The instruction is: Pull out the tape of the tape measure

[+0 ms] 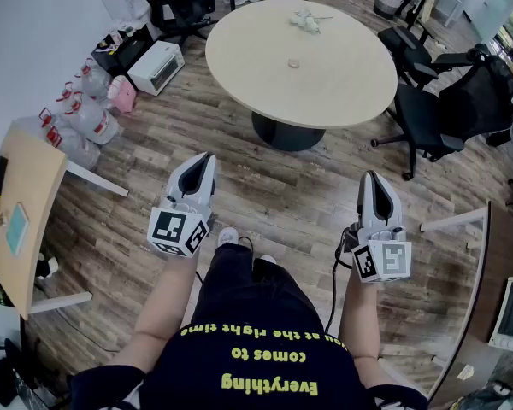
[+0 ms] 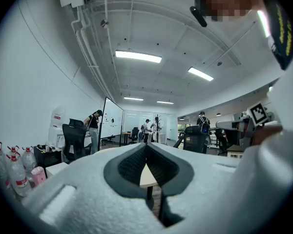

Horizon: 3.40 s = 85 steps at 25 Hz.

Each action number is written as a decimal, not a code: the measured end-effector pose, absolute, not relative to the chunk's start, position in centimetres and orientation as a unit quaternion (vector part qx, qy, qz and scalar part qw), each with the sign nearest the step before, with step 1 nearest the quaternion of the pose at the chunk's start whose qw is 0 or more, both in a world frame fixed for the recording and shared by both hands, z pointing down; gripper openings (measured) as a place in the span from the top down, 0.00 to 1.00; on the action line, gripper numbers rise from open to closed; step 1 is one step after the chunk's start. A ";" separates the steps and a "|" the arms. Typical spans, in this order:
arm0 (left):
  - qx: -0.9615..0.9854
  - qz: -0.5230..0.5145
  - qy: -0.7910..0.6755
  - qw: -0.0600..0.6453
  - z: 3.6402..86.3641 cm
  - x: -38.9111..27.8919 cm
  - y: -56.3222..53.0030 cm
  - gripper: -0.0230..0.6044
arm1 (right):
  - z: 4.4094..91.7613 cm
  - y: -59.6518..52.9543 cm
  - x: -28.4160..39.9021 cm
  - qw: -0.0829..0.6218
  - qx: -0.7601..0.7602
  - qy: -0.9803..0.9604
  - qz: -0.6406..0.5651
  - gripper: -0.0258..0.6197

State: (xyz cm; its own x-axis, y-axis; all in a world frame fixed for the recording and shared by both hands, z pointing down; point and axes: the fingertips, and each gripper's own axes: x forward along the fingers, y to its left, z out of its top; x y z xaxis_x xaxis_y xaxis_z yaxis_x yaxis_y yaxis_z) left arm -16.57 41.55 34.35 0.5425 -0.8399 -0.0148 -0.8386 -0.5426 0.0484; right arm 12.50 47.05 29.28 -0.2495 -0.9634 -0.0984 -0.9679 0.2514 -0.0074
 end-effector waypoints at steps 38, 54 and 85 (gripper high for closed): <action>0.863 -0.010 -0.503 0.031 34.1 -16.3 26.1 0.51 | 30.1 32.8 13.4 0.023 -0.623 0.782 -0.005 0.57; 0.888 -0.004 -0.459 0.026 33.2 -15.8 8.3 0.44 | 29.4 17.2 11.7 0.018 -0.650 0.760 -0.002 0.53; 0.845 0.007 -0.532 0.060 37.6 -7.2 -10.8 0.40 | 33.3 -8.0 19.9 0.003 -0.569 0.821 -0.039 0.50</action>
